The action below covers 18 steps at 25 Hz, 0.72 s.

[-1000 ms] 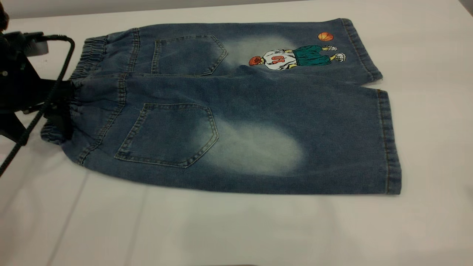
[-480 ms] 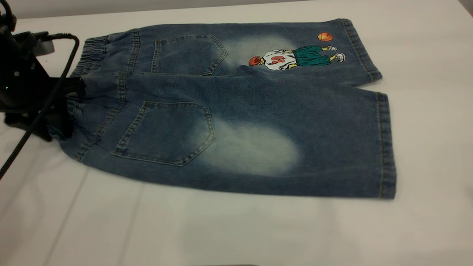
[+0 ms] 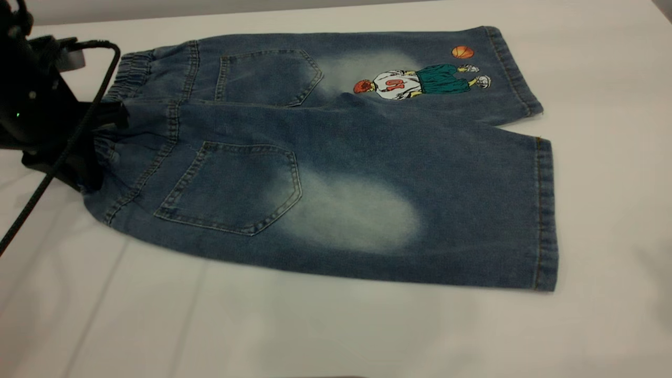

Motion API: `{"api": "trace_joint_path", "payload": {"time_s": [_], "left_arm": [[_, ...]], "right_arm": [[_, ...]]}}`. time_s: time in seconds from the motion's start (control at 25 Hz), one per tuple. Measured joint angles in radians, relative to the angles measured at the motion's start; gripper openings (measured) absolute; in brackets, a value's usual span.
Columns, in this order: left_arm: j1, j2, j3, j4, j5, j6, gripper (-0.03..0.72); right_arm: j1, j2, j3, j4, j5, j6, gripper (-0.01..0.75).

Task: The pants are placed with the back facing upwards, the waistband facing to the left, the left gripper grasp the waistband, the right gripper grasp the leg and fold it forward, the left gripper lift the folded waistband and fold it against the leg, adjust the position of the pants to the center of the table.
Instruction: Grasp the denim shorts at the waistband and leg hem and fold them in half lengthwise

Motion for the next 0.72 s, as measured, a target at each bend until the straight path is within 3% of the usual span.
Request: {"api": "trace_joint_path", "payload": {"time_s": [0.32, 0.56, 0.72], "left_arm": [[-0.005, -0.001, -0.095, -0.009, 0.121, 0.069, 0.077], [-0.005, -0.001, -0.124, -0.012, 0.156, 0.088, 0.077], [-0.005, -0.001, -0.128, -0.012, 0.157, 0.09, 0.077]], "right_arm": [[0.021, 0.212, -0.006, 0.145, 0.014, -0.203, 0.592], [0.198, 0.363, -0.007, 0.041, -0.05, -0.308, 0.592], [0.322, 0.47, -0.007, -0.098, -0.067, -0.255, 0.592]]}}
